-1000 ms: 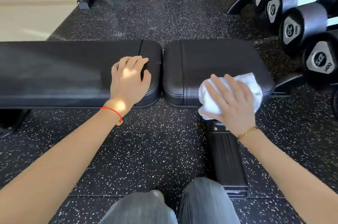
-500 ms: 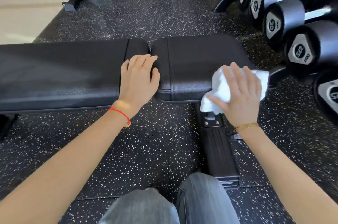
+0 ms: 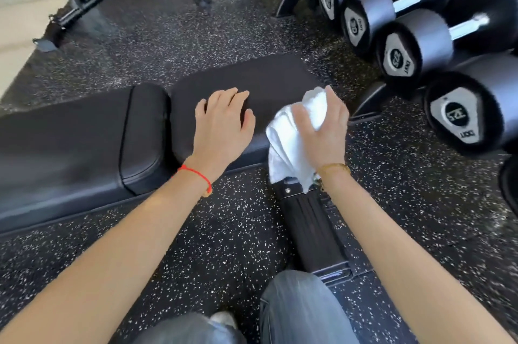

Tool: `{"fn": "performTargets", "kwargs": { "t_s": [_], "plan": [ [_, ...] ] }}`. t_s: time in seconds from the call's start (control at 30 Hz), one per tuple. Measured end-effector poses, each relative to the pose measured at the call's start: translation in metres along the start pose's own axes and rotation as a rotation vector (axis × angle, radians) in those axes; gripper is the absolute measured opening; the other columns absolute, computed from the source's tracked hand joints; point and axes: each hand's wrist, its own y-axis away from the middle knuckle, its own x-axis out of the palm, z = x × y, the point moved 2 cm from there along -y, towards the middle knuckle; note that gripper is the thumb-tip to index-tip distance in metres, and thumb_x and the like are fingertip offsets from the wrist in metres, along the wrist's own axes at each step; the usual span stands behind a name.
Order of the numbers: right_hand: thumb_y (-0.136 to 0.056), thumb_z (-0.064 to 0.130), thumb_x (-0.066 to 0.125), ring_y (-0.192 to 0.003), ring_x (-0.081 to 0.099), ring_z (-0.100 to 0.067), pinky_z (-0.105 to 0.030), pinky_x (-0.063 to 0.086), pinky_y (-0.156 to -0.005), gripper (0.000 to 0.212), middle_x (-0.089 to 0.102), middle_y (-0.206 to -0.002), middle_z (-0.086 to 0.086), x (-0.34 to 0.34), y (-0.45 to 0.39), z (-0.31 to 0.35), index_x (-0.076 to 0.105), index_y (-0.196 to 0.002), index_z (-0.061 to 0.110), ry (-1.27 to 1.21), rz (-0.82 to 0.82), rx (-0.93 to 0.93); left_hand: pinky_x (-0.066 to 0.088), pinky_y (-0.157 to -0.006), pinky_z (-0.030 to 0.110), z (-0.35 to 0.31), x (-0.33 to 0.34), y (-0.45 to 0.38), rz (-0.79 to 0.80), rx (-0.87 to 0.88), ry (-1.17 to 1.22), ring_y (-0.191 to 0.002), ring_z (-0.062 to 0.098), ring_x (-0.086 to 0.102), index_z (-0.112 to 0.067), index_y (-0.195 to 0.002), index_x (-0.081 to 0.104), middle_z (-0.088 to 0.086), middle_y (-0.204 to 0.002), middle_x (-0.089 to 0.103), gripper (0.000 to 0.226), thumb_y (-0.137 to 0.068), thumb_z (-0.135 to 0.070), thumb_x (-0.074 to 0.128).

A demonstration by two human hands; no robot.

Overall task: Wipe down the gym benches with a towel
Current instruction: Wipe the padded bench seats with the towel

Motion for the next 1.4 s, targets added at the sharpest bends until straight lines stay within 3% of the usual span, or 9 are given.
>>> {"fn": "performTargets", "kwargs": {
  "t_s": [0.27,0.53,0.6,0.7,0.87,0.97,1.07,1.13,1.4],
  "plan": [
    [-0.082,0.063,0.059,-0.099,0.057,-0.019,-0.04,0.051,-0.091,0.041,0.06,-0.103,0.0,-0.005,-0.019,0.002,0.056,-0.102,0.028,-0.127,0.049,0.151,0.031,-0.109,0.046,-0.002,-0.005,0.004,-0.017,0.001,0.001,-0.132,0.019,0.045,-0.024,-0.136,0.054,-0.002,-0.14,0.054,0.048,-0.094,-0.038,0.037],
    [-0.095,0.043,0.061,-0.109,0.04,0.006,-0.007,0.032,-0.092,0.058,0.031,-0.135,0.003,-0.018,0.007,-0.009,0.037,-0.142,0.019,-0.207,0.178,0.16,0.035,-0.107,0.045,-0.005,-0.007,0.003,-0.003,-0.002,-0.047,-0.131,0.022,0.048,-0.022,-0.134,0.056,0.001,-0.138,0.057,0.048,-0.093,-0.036,0.036],
    [-0.094,0.042,0.061,-0.093,0.04,0.011,0.004,0.031,-0.078,0.045,0.042,-0.123,0.003,-0.021,-0.007,-0.003,0.049,-0.129,0.017,-0.23,0.195,0.159,0.037,-0.104,0.046,-0.011,-0.012,-0.007,0.003,-0.021,-0.077,-0.125,0.025,0.053,-0.019,-0.129,0.06,0.004,-0.132,0.061,0.049,-0.092,-0.039,0.034],
    [-0.087,0.037,0.06,-0.064,0.046,-0.002,-0.014,0.038,-0.058,0.02,0.052,-0.079,0.005,-0.02,-0.031,-0.003,0.053,-0.081,0.019,-0.315,0.229,0.184,0.039,-0.106,0.047,-0.026,-0.013,-0.036,0.002,-0.048,-0.046,-0.128,0.026,0.052,-0.017,-0.13,0.06,0.005,-0.135,0.06,0.054,-0.092,-0.041,0.029],
    [-0.088,0.037,0.063,-0.085,0.058,-0.017,-0.04,0.052,-0.086,0.015,0.06,-0.087,0.004,-0.003,-0.088,-0.018,0.056,-0.082,0.024,-0.394,0.529,0.329,0.016,-0.12,0.052,-0.047,0.013,-0.066,0.106,-0.071,-0.103,-0.148,0.021,0.023,-0.022,-0.151,0.036,0.002,-0.158,0.031,0.05,-0.102,-0.033,0.036],
    [-0.086,0.036,0.06,-0.076,0.052,-0.012,-0.025,0.047,-0.071,0.016,0.054,-0.079,0.008,0.011,-0.117,-0.021,0.051,-0.077,0.026,-0.543,0.686,0.424,0.008,-0.121,0.053,-0.051,0.025,-0.07,0.168,-0.144,-0.119,-0.15,0.019,0.015,-0.026,-0.153,0.029,-0.001,-0.161,0.025,0.051,-0.103,-0.031,0.034],
    [-0.092,0.047,0.06,-0.097,0.059,-0.003,-0.017,0.047,-0.085,0.016,0.062,-0.108,0.013,0.016,-0.121,-0.032,0.052,-0.102,0.037,-0.494,0.682,0.35,0.009,-0.121,0.054,-0.051,0.027,-0.071,0.183,-0.219,-0.09,-0.15,0.018,0.018,-0.028,-0.153,0.03,-0.003,-0.16,0.027,0.05,-0.103,-0.031,0.034],
    [-0.085,0.058,0.059,-0.113,0.058,-0.005,-0.021,0.045,-0.096,0.047,0.06,-0.129,0.01,0.008,-0.102,-0.039,0.048,-0.125,0.036,-0.509,0.64,0.351,0.014,-0.12,0.056,-0.052,0.026,-0.069,0.175,-0.243,-0.06,-0.149,0.019,0.021,-0.028,-0.152,0.032,-0.002,-0.16,0.029,0.051,-0.102,-0.035,0.033],
    [-0.081,0.052,0.065,-0.127,0.049,-0.003,-0.031,0.041,-0.109,0.064,0.05,-0.136,0.017,0.028,-0.134,-0.035,0.033,-0.135,0.04,-0.603,0.699,0.337,0.014,-0.12,0.055,-0.058,0.027,-0.066,0.188,-0.27,0.025,-0.151,0.019,0.015,-0.026,-0.153,0.03,-0.002,-0.162,0.023,0.059,-0.096,-0.041,0.024]
  ]
}}
